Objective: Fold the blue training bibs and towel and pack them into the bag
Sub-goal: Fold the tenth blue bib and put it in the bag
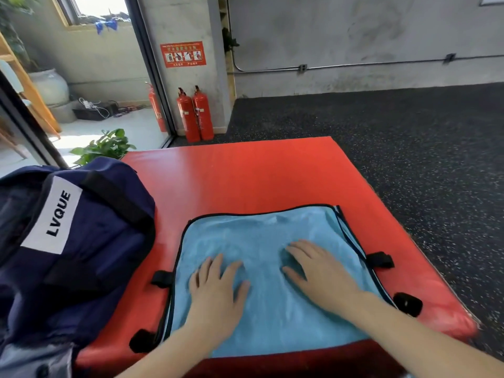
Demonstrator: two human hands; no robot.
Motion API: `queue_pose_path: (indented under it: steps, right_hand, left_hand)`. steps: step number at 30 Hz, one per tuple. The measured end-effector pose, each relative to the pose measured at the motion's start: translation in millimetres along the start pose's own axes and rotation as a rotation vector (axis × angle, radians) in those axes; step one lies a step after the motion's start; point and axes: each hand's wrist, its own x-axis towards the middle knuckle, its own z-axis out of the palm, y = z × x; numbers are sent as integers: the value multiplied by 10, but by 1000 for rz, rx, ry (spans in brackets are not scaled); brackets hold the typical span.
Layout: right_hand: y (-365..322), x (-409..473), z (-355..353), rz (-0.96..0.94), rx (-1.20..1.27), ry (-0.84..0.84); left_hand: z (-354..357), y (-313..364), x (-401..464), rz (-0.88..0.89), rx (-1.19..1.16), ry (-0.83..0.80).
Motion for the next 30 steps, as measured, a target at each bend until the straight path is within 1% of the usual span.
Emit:
queue_pose_path:
  steps: [2,4,7,11,14,16,19,23,26,30]
  right_hand:
    - [68,-82,40,14,-19,-33]
    - [200,-98,18,52,-52,-31]
    - [428,-96,-42,155,-106,-36]
    - [559,-77,-102,249,-145,-36]
    - [646,-38,-180,300,-167,-26]
    - [730,-13,-259,324,-204,-23]
    - [852,31,-359,312,-254,-21]
    - [914,81,-419,279,-217,-4]
    - [915,126,-427,242,-204,25]
    - [914,194,-424,189,-161,23]
  left_hand:
    - [23,-111,-93,-43,81,14]
    - [-19,-249,-107,-80,136,33]
    - [-81,-334,-96,-97,169,-17]
    - [-142,-295,143,-32,109,-64]
    - [-137,-262,525,52,112,-76]
    - [-137,-247,876,112,99,-115]
    - [-124,-252,1452,233,79,-172]
    - [-56,-317,2158,375,113,-242]
    - [-4,-436,2672,452,197,-232]
    - [-4,-469,2996,449,339,-173]
